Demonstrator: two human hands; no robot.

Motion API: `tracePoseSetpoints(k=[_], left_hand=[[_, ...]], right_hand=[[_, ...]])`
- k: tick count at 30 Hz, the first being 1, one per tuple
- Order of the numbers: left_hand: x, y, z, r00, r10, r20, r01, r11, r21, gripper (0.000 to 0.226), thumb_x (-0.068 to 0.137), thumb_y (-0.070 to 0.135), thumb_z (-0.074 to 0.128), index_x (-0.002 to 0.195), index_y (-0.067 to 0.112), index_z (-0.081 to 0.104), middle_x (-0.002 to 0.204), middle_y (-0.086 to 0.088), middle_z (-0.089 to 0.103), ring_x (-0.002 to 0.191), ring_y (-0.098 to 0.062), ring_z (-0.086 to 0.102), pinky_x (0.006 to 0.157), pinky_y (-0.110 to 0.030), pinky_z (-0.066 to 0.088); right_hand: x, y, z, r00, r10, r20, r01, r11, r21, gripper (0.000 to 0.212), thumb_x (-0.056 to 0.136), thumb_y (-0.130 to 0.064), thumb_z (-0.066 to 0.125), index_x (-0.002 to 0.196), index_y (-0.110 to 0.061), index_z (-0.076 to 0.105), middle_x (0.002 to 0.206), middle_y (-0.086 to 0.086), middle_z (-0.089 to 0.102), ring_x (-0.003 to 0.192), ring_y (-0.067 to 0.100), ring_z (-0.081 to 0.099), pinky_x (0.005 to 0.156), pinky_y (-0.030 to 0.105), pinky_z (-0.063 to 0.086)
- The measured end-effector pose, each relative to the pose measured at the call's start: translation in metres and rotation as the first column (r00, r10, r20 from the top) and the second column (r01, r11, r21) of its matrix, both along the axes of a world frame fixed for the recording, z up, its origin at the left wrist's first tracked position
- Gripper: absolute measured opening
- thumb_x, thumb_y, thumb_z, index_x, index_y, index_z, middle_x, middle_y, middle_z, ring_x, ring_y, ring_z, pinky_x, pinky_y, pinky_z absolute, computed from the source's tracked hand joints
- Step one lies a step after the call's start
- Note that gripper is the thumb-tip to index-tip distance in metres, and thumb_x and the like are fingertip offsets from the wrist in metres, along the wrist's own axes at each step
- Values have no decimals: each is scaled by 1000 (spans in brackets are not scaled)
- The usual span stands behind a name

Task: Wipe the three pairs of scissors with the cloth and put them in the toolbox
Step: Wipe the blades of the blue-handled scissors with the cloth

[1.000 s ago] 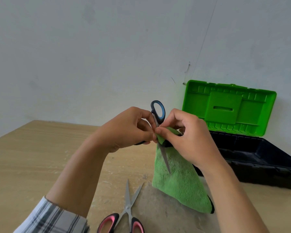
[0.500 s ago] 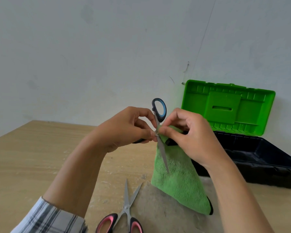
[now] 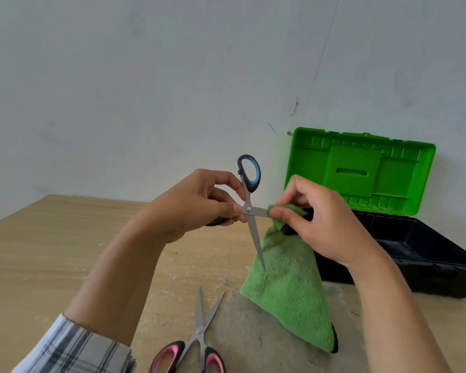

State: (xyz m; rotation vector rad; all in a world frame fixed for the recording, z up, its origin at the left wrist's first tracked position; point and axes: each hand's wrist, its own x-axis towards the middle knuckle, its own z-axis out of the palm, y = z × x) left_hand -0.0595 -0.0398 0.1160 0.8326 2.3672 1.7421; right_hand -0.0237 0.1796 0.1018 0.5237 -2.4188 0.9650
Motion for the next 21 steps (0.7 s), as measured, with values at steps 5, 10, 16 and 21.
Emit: tracePoseSetpoints(k=[5, 10, 16, 21], left_hand=[[1, 2, 2, 1000, 16, 17, -17, 1000, 12, 14, 89, -6, 62, 98, 4, 66, 78, -16, 76, 69, -21, 65, 65, -19, 55], [1, -1, 4, 995, 82, 52, -86, 994, 71, 13, 89, -4, 63, 99, 4, 66, 80, -17, 76, 75, -21, 70, 68, -21, 58], [1, 10, 4, 983, 107, 148, -153, 922, 355, 9, 87, -2, 66, 93, 4, 64, 81, -19, 75, 74, -21, 67, 71, -26, 60], [2, 15, 4, 979, 58, 197, -148, 865, 479, 12, 87, -1, 66, 88, 11, 62, 77, -12, 73, 75, -15, 69, 69, -25, 58]], right_hand=[[0, 15, 0, 1000, -21, 17, 21, 1000, -19, 17, 87, -24, 77, 82, -22, 61, 80, -9, 75, 76, 4, 70, 74, 25, 52], [-4, 35, -3, 993, -118, 18, 120, 986, -120, 15, 87, -27, 75, 82, -23, 62, 78, -8, 76, 73, 5, 68, 72, 31, 51], [-7, 28, 1, 985, -170, -2, 151, 876, -458, 11, 89, -28, 74, 84, -21, 67, 83, 2, 79, 86, 25, 76, 89, 55, 58], [-5, -9, 8, 996, -87, -33, 52, 815, -578, 10, 88, -21, 76, 84, -15, 69, 79, 9, 77, 70, 18, 70, 80, 46, 60]])
